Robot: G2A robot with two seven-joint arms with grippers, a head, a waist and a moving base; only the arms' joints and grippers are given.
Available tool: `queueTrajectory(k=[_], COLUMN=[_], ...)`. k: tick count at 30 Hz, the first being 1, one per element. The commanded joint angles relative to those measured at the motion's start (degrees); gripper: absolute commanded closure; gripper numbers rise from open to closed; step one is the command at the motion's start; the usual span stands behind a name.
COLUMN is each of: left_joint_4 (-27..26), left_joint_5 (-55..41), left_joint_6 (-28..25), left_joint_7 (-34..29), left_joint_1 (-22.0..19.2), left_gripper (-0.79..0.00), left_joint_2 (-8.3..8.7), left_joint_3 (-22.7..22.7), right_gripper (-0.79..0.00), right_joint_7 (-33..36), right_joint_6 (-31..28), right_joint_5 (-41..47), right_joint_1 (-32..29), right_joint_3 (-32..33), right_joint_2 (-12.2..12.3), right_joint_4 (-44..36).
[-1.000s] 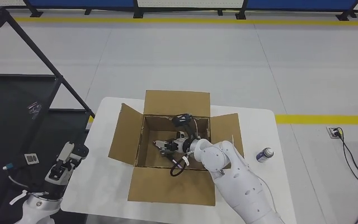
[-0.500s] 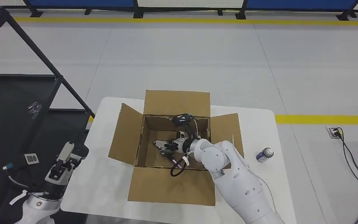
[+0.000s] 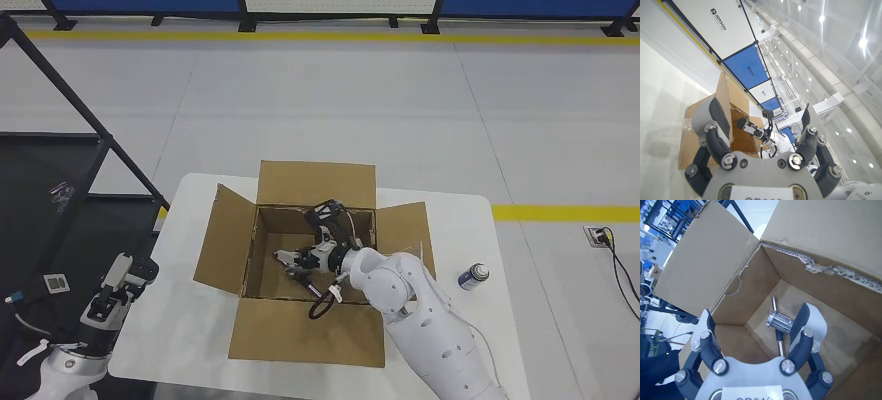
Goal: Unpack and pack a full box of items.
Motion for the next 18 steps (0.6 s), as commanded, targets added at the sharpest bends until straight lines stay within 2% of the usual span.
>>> queueTrajectory(k=[1,4,14,18], left_joint_4=[0.0,0.0,0.0,0.0], left_joint_5=[0.0,0.0,0.0,0.0], left_joint_6=[0.0,0.0,0.0,0.0], left_joint_7=[0.0,0.0,0.0,0.0], left_joint_1=[0.0,0.0,0.0,0.0], left_gripper=[-0.785,-0.785,-0.785,-0.785], left_joint_2=[0.0,0.0,0.0,0.0], left_joint_3=[0.0,0.0,0.0,0.0], right_gripper=[-0.785,-0.785,-0.785,-0.785], right_joint_7=[-0.5,-0.7,-1.0,-2.3], right_joint_6=[0.3,2.0,2.3,1.8], right_joint_5=[-2.4,-5.2,-5.4,-9.7], right_joint_1=[0.2,0.9,0.8,1.0], right_joint_3=[-0.6,-1.5,-1.4,-3.3], right_joint_2=[0.0,0.0,0.0,0.0], right_joint_4=[-0.7,-0.8,-0.9,-1.2])
